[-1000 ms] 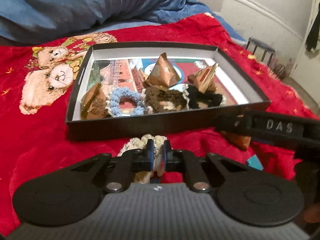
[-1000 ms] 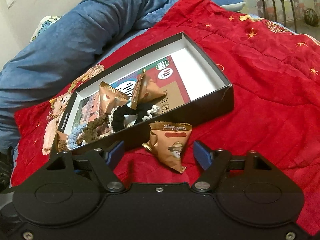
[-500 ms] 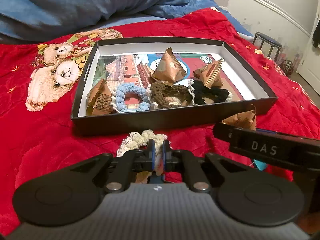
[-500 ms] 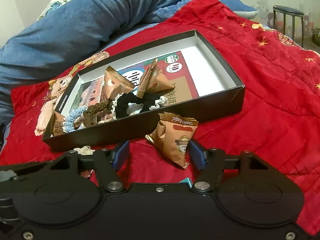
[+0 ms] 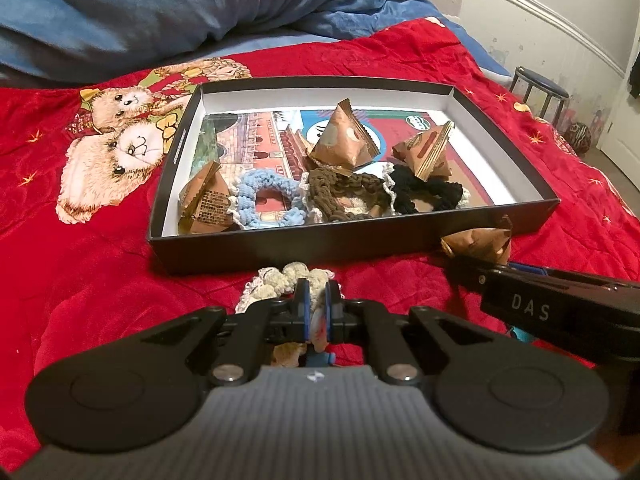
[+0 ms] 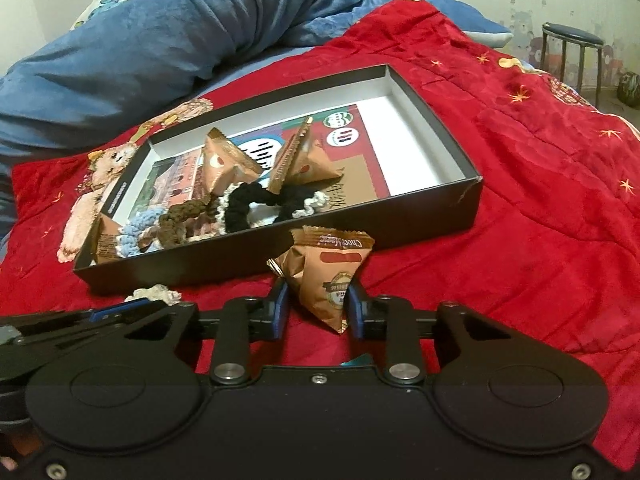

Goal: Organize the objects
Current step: 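Grasp the cream scrunchie with the left gripper while the right gripper grasps a brown packet, then lift the brown packet toward the box with the right gripper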

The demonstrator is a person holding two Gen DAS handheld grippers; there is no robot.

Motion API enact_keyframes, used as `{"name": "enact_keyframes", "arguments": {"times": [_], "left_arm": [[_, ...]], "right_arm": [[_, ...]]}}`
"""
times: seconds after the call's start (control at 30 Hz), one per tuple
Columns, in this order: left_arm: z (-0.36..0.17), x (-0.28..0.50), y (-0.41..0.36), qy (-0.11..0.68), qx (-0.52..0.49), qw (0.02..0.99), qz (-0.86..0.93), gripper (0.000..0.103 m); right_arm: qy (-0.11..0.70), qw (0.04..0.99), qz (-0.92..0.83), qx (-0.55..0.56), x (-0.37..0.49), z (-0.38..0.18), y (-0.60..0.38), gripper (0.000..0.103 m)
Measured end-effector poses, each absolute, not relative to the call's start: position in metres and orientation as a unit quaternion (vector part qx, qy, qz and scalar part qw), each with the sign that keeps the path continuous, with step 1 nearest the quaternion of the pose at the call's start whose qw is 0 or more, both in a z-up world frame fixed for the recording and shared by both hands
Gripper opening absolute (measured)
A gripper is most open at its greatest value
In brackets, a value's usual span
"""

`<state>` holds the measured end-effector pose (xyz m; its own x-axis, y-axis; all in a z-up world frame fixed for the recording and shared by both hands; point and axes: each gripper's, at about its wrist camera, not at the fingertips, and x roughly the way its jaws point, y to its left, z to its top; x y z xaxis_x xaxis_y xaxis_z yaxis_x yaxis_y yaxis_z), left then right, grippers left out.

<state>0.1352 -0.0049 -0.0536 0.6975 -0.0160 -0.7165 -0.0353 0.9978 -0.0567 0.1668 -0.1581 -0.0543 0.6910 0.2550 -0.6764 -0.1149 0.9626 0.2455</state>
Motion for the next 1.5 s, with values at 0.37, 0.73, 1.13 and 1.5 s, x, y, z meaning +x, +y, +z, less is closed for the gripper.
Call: {"name": "enact_keyframes", "arguments": {"times": [0.37,0.73,1.13,1.5], "left_arm": [[-0.048,0.134,0.001,0.381,-0.049,0.923,0.004,0.005],[-0.036,0.122,0.011,0.359,-0.063,0.931,0.003,0.002],[-0.019,0.1,0.009,0.327,-0.049,0.944,-0.013,0.002],[-0.022,0.103,0.003,0.335,-0.031,0.942,-0.006,0.002]], "right_arm": [[0.373,0.915,0.118,0.099,0.163,-0.05,-0.157,0.025],[0.34,0.921,0.12,0.145,0.158,-0.03,-0.174,0.024],[0.306,0.921,0.122,0.209,0.153,-0.008,-0.2,0.024],[0.305,0.919,0.134,0.213,0.153,-0.005,-0.198,0.024]]}}
